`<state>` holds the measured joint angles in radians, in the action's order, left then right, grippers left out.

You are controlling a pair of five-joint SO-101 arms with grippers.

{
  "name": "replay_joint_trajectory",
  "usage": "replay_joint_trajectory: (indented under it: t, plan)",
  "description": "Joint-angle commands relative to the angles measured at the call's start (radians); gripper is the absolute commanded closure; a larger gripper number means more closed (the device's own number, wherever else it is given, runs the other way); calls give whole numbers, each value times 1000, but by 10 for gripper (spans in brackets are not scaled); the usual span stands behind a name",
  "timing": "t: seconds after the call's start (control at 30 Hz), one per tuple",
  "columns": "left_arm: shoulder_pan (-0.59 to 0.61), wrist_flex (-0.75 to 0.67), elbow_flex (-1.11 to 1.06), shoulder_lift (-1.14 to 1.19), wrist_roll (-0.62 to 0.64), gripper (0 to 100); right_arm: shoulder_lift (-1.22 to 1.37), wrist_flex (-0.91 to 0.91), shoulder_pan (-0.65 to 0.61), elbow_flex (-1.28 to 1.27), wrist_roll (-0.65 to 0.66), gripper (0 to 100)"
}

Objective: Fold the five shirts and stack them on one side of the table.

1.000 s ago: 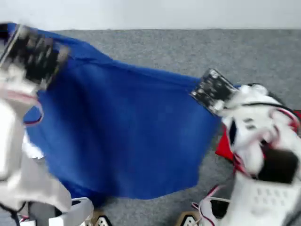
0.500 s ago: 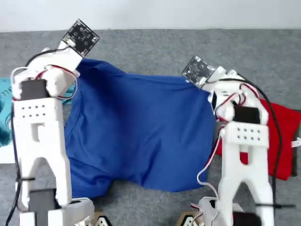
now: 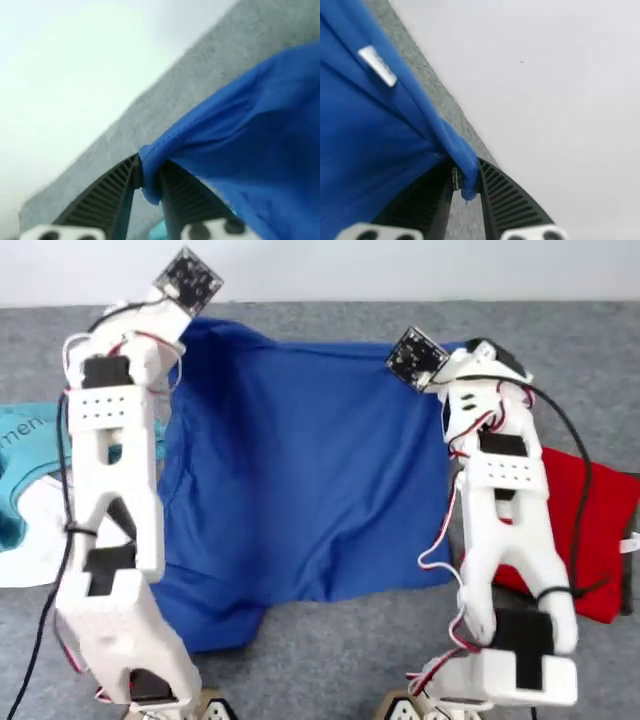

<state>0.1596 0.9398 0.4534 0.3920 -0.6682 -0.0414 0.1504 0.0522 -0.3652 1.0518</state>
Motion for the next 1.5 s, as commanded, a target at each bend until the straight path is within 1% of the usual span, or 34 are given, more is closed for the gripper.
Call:
replay_joint_trajectory:
  t: [0.0, 0.07, 0.2, 0.3, 0.37, 0.47, 0.6, 0.7, 0.83, 0.97, 1.07, 1.13, 1.27, 1.37, 1.47]
  plan:
    - [-15, 120, 191, 34, -12, 987, 16, -27, 1, 80, 11, 988]
    - [-21, 210, 252, 49, -12, 987, 24, -21, -1, 74, 11, 988]
    - [-26, 384, 349, 52, -14, 987, 25, 81, -5, 74, 11, 988]
    - [-15, 473, 415, 52, -40, 987, 27, 113, -8, 74, 11, 988]
    - [6, 482, 467, 52, -49, 987, 28, 116, -16, 74, 8, 988]
    - [32, 431, 547, 63, -52, 987, 28, 120, -27, 74, 8, 988]
    - [32, 348, 555, 63, -54, 987, 30, 116, -41, 74, 8, 988]
    - [9, 334, 553, 64, -54, 987, 48, 114, -47, 78, 6, 988]
    - [-28, 417, 553, 64, -64, 987, 58, 113, -47, 80, 8, 988]
    - [-44, 585, 553, 63, -121, 987, 38, 137, -41, 87, 9, 988]
    - [-46, 723, 553, 61, -124, 987, -10, 243, -28, 89, 9, 988]
    - [-41, 810, 555, 57, -124, 987, -48, 354, -27, 89, 11, 988]
    - [-21, 819, 484, 11, -118, 987, -128, 596, -21, 89, 9, 988]
    - [-32, 819, 309, -83, -121, 987, -186, 771, -21, 87, 8, 987]
    - [-43, 819, 61, -232, -124, 987, -226, 905, -24, 86, 6, 987]
